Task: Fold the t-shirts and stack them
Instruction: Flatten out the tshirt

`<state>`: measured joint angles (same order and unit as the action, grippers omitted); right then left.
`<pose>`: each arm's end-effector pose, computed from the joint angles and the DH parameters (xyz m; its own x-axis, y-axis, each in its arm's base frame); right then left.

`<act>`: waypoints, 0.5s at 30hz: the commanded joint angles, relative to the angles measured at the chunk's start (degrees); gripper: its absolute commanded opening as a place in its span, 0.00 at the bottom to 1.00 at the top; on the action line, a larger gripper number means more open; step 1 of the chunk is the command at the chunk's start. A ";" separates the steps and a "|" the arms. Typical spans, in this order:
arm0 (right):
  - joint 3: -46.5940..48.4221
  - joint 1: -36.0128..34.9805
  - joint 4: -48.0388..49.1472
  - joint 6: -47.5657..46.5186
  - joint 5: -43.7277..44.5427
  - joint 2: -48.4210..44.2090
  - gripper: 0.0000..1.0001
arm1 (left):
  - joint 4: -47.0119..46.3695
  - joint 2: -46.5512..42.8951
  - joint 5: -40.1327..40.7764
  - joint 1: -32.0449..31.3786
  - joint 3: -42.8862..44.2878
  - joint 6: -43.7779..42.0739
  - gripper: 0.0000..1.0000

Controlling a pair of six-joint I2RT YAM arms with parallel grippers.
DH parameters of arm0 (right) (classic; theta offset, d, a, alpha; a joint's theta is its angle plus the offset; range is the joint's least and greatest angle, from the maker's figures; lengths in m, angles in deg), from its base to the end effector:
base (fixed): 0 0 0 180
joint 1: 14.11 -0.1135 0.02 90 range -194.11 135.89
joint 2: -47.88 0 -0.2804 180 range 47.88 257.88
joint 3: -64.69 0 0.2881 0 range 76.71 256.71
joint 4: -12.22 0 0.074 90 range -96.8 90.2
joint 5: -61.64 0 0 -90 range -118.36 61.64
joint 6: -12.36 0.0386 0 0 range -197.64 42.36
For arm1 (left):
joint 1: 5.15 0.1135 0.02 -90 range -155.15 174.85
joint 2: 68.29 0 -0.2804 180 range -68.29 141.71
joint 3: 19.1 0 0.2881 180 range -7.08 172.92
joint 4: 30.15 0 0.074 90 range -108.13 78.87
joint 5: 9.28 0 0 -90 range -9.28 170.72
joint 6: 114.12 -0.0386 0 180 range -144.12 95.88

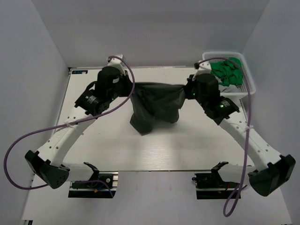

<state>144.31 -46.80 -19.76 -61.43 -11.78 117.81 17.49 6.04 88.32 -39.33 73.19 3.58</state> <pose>0.2672 0.1584 0.3833 -0.3890 0.0683 -0.9187 -0.1946 0.9687 0.1544 0.2642 -0.1732 0.4167 -0.5773 -0.1649 -0.7997 0.2185 0.9125 -0.3459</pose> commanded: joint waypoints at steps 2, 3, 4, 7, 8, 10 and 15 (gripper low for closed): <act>8.50 0.08 -2.10 -4.85 6.80 -5.31 0.00 | 0.68 -4.36 4.80 0.42 10.75 -5.02 0.00; 10.43 -0.01 -1.83 -5.39 6.71 -5.94 0.00 | 0.68 -4.36 5.41 0.42 12.09 -5.64 0.00; 11.41 0.08 -1.22 -7.14 5.58 -6.56 0.00 | 0.16 -5.15 5.41 0.42 13.50 -7.12 0.00; 18.60 -0.01 -1.39 -11.71 -0.21 -8.41 0.00 | -1.33 -7.26 0.35 0.42 17.98 -8.71 0.00; 19.93 -0.10 -1.48 -12.25 -3.01 -8.84 0.00 | -1.34 -8.40 -1.25 0.42 20.17 -9.94 0.00; 23.80 -0.10 -0.87 -14.01 -6.97 -9.63 0.00 | -2.13 -9.81 -5.29 0.42 22.64 -10.73 0.00; 29.87 -0.01 0.36 -15.85 -12.62 -13.50 0.00 | -3.45 -13.67 -16.53 0.42 26.95 -11.62 0.00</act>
<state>170.47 -47.24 -20.88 -73.69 -21.38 107.43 15.85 -4.17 79.14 -39.41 96.66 -6.08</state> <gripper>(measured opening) 0.012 0.017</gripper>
